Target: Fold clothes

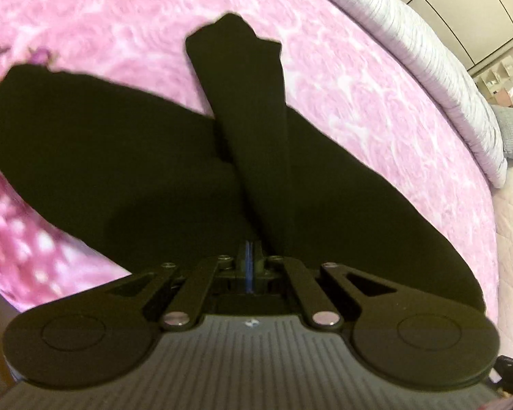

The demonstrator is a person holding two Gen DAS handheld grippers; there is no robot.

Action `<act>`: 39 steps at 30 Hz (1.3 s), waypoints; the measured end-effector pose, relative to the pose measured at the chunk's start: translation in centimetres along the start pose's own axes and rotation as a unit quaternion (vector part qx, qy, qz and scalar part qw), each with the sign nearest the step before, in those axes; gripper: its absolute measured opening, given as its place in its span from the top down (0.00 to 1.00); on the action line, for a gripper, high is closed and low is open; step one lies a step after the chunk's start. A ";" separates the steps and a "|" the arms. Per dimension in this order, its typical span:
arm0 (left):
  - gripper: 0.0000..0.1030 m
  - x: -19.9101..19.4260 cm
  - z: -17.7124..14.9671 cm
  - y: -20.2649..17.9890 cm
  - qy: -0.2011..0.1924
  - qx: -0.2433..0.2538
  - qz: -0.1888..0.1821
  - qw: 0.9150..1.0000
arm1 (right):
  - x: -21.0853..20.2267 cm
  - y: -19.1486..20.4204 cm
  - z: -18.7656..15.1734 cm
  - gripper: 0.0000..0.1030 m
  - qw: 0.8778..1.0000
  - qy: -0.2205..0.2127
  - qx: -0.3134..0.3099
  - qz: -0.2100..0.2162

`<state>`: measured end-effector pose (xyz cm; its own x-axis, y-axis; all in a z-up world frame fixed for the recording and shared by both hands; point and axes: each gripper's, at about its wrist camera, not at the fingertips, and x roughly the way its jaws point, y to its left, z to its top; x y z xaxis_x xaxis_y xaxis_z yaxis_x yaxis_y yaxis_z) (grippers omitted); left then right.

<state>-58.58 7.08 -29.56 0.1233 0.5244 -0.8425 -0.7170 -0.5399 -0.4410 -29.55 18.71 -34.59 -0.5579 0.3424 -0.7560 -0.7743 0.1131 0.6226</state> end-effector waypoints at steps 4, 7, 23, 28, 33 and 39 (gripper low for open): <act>0.79 3.2 -0.4 -1.5 -0.007 0.013 -0.001 1.000 | 1.0 -0.1 0.1 0.98 1.000 -0.002 0.009 -0.001; 0.71 5.2 -0.4 -3.4 -0.009 0.033 0.007 0.999 | 1.6 0.1 0.3 0.97 1.000 0.002 0.003 -0.005; 0.98 6.2 0.4 -3.4 -0.031 0.054 0.085 0.994 | 3.0 0.9 0.6 0.96 1.000 0.011 -0.026 -0.010; 0.98 1.9 -0.7 -3.1 -0.061 0.066 0.069 0.994 | 0.8 1.5 0.8 0.97 0.999 -0.003 -0.041 0.011; 0.98 -0.9 -3.3 -2.3 -0.074 0.077 0.066 0.992 | -1.5 0.7 0.7 0.98 0.999 -0.003 -0.043 0.005; 0.98 0.2 -5.6 -1.1 -0.063 0.080 0.079 0.992 | -1.4 -1.4 0.0 0.98 0.999 0.015 -0.041 -0.021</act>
<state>-53.96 4.09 -30.98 -0.0792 0.5250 -0.8474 -0.8212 -0.5163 -0.2431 -27.68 18.06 -34.45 -0.5315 0.3103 -0.7882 -0.8188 0.0503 0.5719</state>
